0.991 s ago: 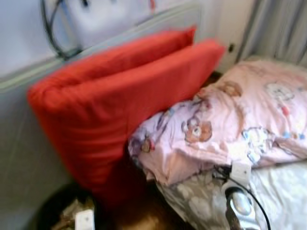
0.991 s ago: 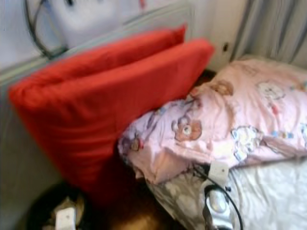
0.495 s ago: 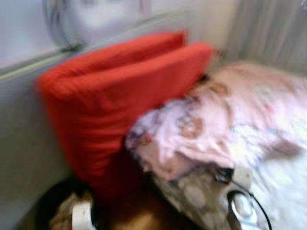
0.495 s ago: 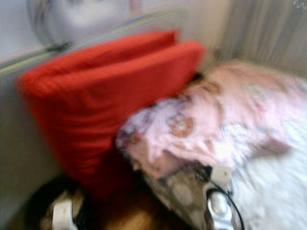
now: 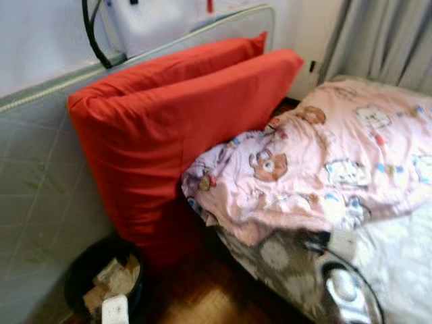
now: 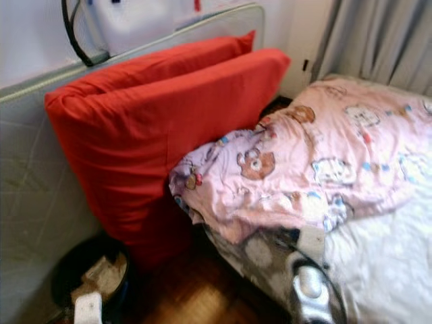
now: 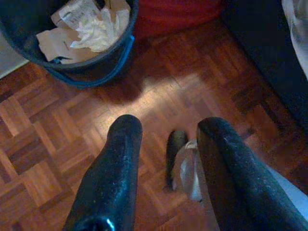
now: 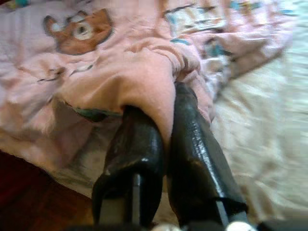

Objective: Clean up the room

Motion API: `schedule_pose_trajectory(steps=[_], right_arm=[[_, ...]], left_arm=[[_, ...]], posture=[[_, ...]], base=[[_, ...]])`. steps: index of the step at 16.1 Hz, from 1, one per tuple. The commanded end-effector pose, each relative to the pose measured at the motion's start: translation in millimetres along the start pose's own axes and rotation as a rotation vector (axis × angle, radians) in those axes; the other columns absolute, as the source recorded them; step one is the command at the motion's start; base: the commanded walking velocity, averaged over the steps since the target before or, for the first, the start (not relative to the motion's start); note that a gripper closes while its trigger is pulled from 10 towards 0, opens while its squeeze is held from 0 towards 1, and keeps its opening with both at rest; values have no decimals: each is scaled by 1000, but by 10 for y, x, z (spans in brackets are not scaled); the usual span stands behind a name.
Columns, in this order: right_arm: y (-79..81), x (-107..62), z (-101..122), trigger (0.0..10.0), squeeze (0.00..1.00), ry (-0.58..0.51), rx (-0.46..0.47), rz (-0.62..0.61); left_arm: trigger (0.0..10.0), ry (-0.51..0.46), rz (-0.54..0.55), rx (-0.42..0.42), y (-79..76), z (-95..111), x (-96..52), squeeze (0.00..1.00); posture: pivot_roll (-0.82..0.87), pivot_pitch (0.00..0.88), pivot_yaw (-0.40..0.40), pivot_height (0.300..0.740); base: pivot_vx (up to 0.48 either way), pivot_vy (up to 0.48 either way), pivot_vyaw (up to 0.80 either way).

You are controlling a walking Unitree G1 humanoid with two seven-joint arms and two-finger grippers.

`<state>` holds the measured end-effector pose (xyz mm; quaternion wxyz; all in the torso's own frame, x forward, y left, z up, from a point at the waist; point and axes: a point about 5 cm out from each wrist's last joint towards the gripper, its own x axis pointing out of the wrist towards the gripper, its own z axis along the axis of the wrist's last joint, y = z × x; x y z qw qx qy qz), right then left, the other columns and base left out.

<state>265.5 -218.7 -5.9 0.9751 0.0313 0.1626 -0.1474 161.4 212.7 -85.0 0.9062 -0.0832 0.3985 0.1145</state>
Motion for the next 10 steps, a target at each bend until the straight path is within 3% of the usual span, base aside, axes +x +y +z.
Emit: schedule_pose_trajectory(steps=[1,7,10], right_arm=[[18,23,49,10000,0,-17,17,-13],[-118,61,147,10000,0,-53,27,-77],[-175,94,286,10000,0,-120,28,-121]], left_arm=[[10000,6,10,19,46,13,2,0],[10000,10,7,22,45,17,5,0],[10000,19,10,28,51,9,4,0]], posture=[[-24,20,25,740],[-26,18,27,740],[-26,19,29,740]], base=[[-251,0,0],[-248,0,0],[0,0,0]])
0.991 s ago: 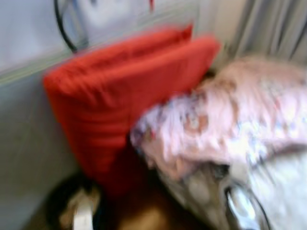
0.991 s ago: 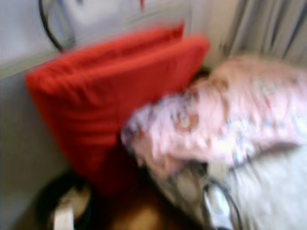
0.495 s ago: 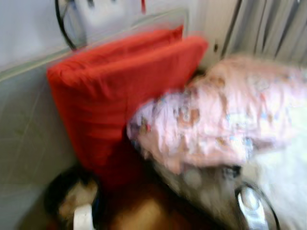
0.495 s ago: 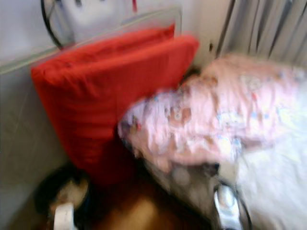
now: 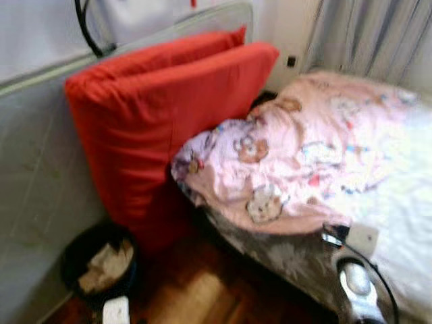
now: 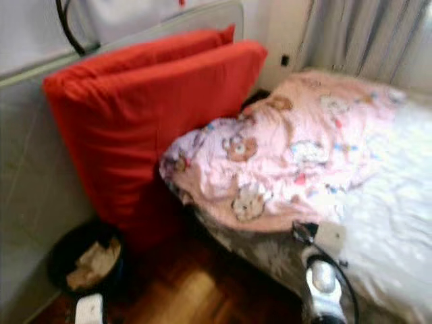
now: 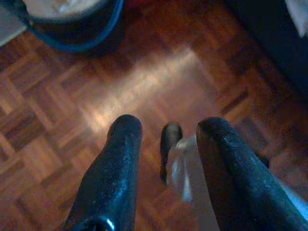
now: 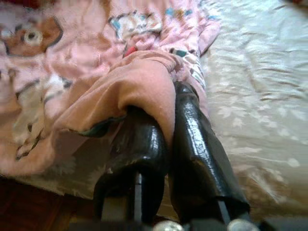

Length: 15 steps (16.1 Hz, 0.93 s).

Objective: Clean up the room

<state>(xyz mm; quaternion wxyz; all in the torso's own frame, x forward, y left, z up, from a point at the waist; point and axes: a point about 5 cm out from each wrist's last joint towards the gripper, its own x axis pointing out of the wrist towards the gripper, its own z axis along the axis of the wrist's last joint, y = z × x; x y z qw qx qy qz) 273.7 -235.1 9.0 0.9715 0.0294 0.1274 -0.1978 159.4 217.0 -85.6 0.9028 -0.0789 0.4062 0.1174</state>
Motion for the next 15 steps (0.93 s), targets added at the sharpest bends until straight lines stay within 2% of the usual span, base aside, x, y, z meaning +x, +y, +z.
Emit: schedule_pose_trajectory(steps=[1,5,9,12,15], right_arm=[[-68,59,166,10000,0,-76,11,-41],[-130,105,337,10000,0,-154,-10,-69],[-224,89,354,10000,0,-175,-54,-124],[-365,108,627,10000,0,-309,-96,-237],[-427,122,765,10000,0,-358,-117,-270]], left_arm=[[10000,5,0,23,3,15,7,0],[10000,11,-4,26,-4,5,6,0],[10000,23,-15,38,-22,-13,5,0],[10000,32,-11,39,-2,-28,0,0],[10000,38,-10,41,5,-38,-3,0]], posture=[[-26,19,29,740],[-29,20,29,740],[-28,20,27,740],[-32,18,27,740],[-37,16,27,740]], base=[[0,0,0],[0,0,0],[0,0,0],[0,0,0],[0,0,0]])
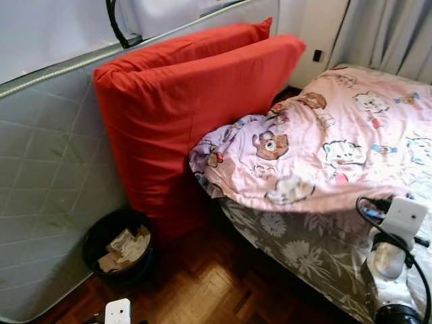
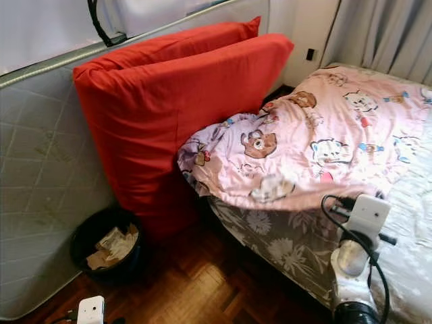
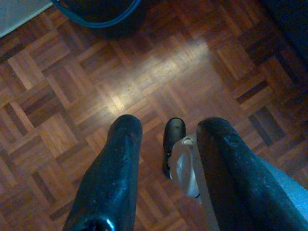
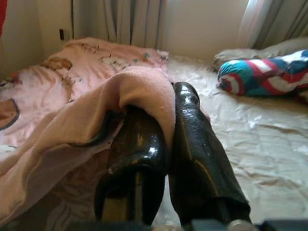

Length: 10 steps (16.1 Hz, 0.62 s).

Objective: Clean up the room

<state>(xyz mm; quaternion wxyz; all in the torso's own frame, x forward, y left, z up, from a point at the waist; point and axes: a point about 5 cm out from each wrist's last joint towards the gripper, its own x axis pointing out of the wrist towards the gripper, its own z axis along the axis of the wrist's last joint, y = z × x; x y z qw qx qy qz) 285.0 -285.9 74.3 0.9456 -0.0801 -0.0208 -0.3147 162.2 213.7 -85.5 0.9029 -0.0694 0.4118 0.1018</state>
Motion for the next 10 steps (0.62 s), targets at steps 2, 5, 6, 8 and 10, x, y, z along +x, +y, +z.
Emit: schedule_pose_trajectory(steps=[2,5,6,8,10], right_arm=[[3,-28,-55,10000,0,28,-47,18],[-17,-288,-561,10000,0,328,-114,50],[-22,-351,-645,10000,0,379,-105,60],[-47,-445,-760,10000,0,443,-125,70],[-108,-615,-954,10000,0,558,-155,92]], left_arm=[[10000,30,6,10,37,-55,-15,0],[10000,31,-3,23,15,-52,-11,0],[10000,31,-4,25,11,-52,-11,0],[10000,31,-4,26,7,-53,-10,0],[10000,34,-7,31,3,-57,-11,0]], posture=[[-38,14,25,740],[-32,10,24,740],[-31,9,24,740],[-32,8,24,740],[-33,10,25,740]], base=[[0,0,0],[0,0,0],[0,0,0],[0,0,0],[0,0,0]])
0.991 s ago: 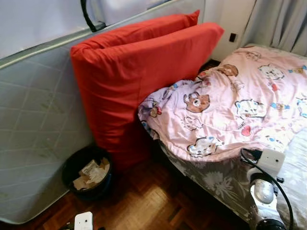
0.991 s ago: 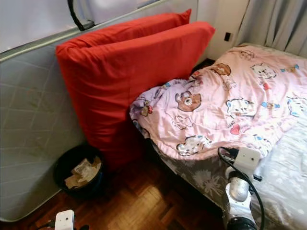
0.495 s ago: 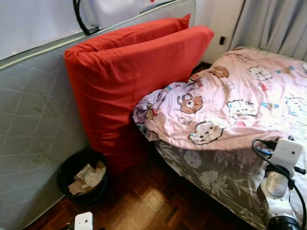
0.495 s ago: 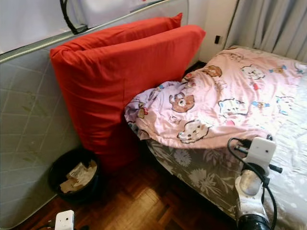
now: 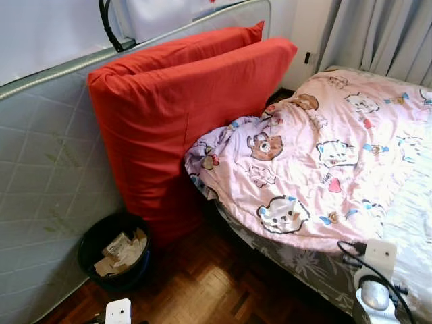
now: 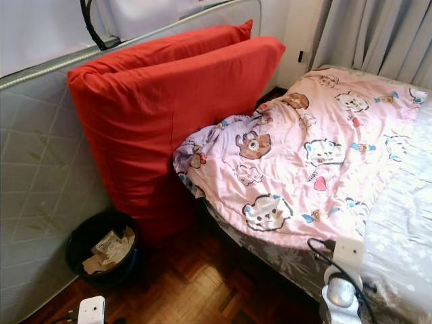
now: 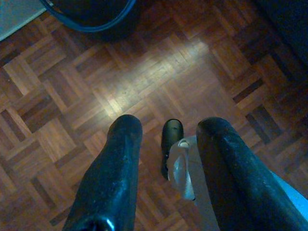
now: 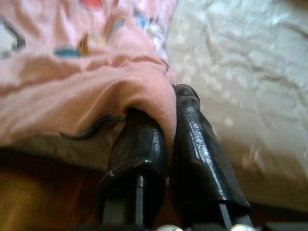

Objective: Clean up the room

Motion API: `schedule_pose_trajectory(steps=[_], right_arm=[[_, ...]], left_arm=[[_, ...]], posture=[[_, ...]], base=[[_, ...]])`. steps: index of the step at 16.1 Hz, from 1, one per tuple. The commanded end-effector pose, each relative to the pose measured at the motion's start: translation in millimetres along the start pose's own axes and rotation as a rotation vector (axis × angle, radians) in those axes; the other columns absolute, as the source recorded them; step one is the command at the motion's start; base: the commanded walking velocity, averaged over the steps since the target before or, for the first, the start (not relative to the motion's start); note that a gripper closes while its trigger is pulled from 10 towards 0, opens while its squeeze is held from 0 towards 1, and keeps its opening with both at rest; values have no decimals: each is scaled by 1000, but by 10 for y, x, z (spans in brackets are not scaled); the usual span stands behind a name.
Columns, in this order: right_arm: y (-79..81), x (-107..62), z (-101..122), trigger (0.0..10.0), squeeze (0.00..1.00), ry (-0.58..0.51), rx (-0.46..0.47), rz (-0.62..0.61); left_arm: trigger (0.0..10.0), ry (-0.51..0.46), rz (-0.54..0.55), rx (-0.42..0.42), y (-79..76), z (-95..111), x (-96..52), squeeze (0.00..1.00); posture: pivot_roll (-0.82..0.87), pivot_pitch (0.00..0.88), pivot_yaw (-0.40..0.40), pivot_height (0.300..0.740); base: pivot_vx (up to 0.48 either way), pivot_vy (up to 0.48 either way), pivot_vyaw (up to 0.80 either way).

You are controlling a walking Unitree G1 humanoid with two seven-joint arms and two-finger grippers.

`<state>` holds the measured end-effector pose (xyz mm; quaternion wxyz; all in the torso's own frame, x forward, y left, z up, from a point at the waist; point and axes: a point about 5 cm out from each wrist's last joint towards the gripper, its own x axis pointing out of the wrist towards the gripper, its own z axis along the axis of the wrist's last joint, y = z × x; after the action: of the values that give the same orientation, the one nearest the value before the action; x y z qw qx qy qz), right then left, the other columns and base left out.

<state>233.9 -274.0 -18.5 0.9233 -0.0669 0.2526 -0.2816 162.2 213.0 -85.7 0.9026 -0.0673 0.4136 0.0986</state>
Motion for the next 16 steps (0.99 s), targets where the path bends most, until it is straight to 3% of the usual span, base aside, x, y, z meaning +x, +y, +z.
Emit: schedule_pose_trajectory(steps=[1,9,12,16], right_arm=[[-18,-37,-145,10000,0,64,-16,7],[-2,-285,-725,10000,0,320,-96,88],[-24,-311,-775,10000,0,342,-74,75],[-161,-211,-642,10000,0,282,-22,-4]], left_arm=[[10000,31,-4,26,8,-55,-11,0],[10000,47,-20,42,-30,-169,-48,0],[10000,49,-24,44,-45,-206,-61,0],[10000,53,-22,49,-27,-201,-60,0]], posture=[[-33,10,25,740],[-35,13,25,740],[-32,14,24,740],[-36,14,26,740]], base=[[0,0,0],[0,0,0],[0,0,0],[0,0,0]])
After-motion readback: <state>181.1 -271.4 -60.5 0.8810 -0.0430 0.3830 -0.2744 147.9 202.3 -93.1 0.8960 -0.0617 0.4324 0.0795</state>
